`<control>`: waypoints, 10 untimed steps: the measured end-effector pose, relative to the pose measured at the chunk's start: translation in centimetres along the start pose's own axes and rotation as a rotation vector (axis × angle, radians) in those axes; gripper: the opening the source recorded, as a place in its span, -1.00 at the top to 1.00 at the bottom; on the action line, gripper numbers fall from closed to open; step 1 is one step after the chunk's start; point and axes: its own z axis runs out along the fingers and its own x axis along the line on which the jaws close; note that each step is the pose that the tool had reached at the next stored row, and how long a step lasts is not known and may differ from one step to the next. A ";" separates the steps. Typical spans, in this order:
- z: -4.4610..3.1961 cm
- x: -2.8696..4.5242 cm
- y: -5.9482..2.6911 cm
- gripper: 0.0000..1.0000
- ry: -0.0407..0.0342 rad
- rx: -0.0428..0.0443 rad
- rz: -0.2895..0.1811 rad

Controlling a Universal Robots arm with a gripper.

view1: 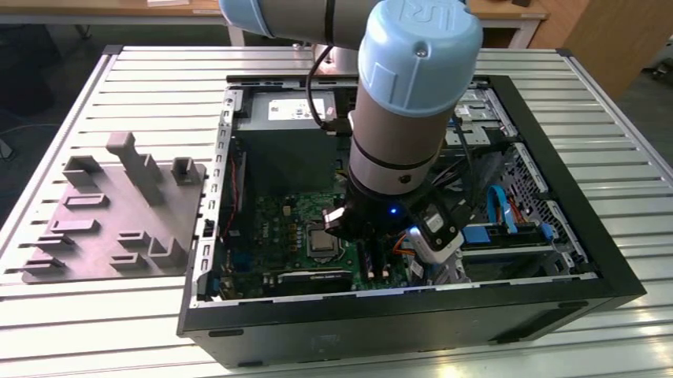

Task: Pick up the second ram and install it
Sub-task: 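Press down the second ram until it locks into place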

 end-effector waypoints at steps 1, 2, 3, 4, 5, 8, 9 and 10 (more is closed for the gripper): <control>0.00 0.00 0.00 0.80 0.0000 0.0001 0.000; -0.05 0.00 0.01 0.80 -0.0001 -0.0003 0.000; -0.16 -0.01 0.03 0.80 -0.0006 -0.0015 0.000; -0.32 -0.02 0.06 0.80 -0.0012 -0.0026 0.000; -0.64 -0.02 0.06 0.80 -0.0004 -0.0002 0.000; -1.57 -0.03 0.09 0.80 0.0002 0.0035 0.000; -1.88 -0.04 0.11 0.80 0.0004 0.0046 0.000; -2.21 -0.04 0.13 0.80 0.0005 0.0057 0.000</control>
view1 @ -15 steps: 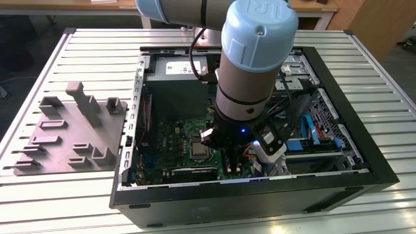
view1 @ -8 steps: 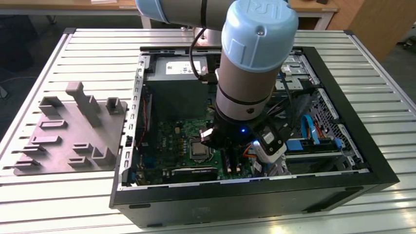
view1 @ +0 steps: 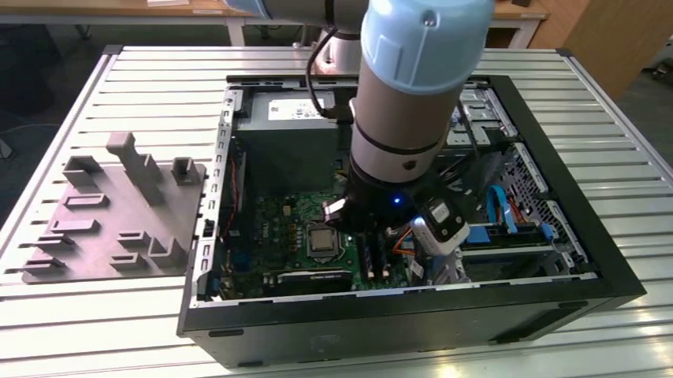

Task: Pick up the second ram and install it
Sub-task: 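Press down the second ram until it locks into place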

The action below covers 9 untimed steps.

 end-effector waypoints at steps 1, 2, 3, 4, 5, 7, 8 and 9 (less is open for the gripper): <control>-0.34 -0.01 0.02 0.80 0.0002 0.0015 0.000; -0.65 -0.01 0.03 0.80 0.0003 0.0027 0.000; -0.96 -0.02 0.05 0.80 0.0004 0.0038 0.000; -1.26 -0.02 0.06 0.80 0.0005 0.0051 0.000; -1.55 -0.03 0.08 0.80 0.0006 0.0062 0.000; -2.09 -0.04 0.11 0.80 0.0008 0.0081 0.000; -2.30 -0.04 0.12 0.80 0.0009 0.0088 0.000; -2.42 -0.04 0.13 0.80 0.0010 0.0097 0.000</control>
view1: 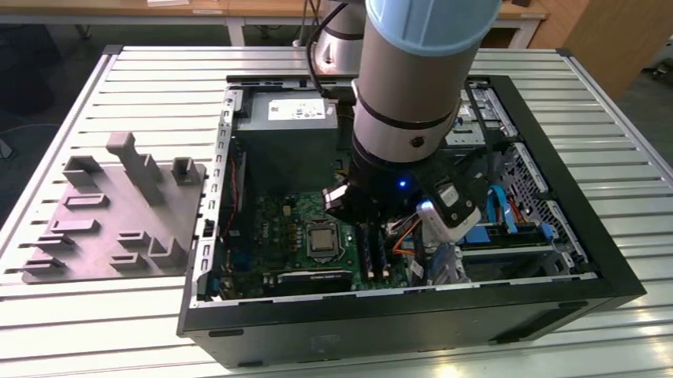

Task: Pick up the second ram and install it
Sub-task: 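Press down the second ram until it locks into place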

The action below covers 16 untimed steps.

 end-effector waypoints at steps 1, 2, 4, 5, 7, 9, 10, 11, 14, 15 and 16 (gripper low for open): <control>-0.01 0.00 0.01 0.80 0.0000 0.0003 0.000; -0.01 0.00 0.01 0.80 -0.0001 0.0003 0.000; -0.02 0.00 0.00 0.80 -0.0001 0.0002 0.000; -0.02 0.00 0.06 0.80 -0.0001 0.0000 0.000; 0.01 -0.04 0.44 0.80 -0.0003 -0.0002 0.000; 0.07 -0.10 1.06 0.80 -0.0006 -0.0004 0.000; 0.09 -0.13 1.40 0.80 -0.0005 -0.0003 0.000; 0.12 -0.17 1.77 0.80 -0.0006 -0.0003 0.000; 0.18 -0.26 2.74 0.80 -0.0005 -0.0002 0.000; 0.19 -0.27 2.89 0.80 -0.0006 -0.0003 0.000; 0.20 -0.28 2.90 0.80 -0.0006 -0.0004 0.000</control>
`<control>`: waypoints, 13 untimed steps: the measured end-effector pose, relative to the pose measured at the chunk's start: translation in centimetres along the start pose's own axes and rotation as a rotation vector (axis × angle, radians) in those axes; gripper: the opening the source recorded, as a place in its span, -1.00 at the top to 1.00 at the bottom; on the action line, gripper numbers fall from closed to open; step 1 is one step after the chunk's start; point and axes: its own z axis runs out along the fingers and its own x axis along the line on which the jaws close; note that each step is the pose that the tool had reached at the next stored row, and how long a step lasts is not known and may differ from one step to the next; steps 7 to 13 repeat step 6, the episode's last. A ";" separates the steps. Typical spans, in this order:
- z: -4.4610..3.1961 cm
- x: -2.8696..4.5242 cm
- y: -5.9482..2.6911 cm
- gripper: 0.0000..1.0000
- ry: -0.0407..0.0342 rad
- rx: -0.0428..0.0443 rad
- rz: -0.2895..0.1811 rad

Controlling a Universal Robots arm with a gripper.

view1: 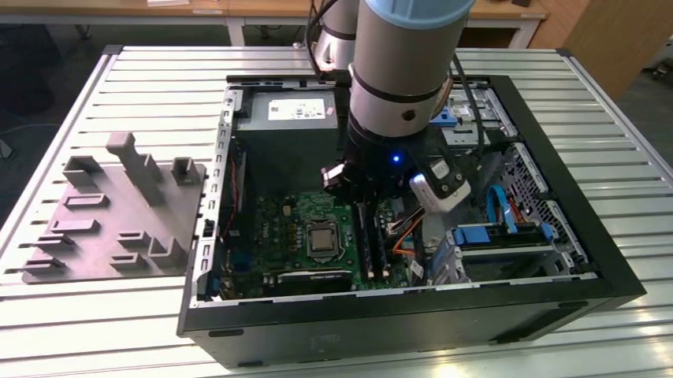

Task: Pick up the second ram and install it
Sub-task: 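Press down the second ram until it locks into place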

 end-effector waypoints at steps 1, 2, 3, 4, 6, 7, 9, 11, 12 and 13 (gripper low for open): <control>0.00 0.00 0.00 0.80 0.0000 0.0000 0.000; 0.00 0.00 0.00 0.80 0.0001 0.0000 0.000; 0.00 0.00 0.03 0.80 0.0001 0.0000 0.000; 0.00 0.00 0.06 0.80 0.0001 0.0000 0.000; 0.00 0.00 0.07 0.80 0.0001 0.0000 0.000; 0.00 0.00 0.07 0.80 0.0001 0.0000 0.000; 0.00 0.00 0.07 0.80 0.0001 0.0000 0.000; 0.00 0.00 0.07 0.80 0.0001 0.0000 0.000; 0.00 0.00 0.07 0.80 0.0001 0.0000 0.000; 0.00 0.00 0.07 0.80 0.0001 0.0000 0.000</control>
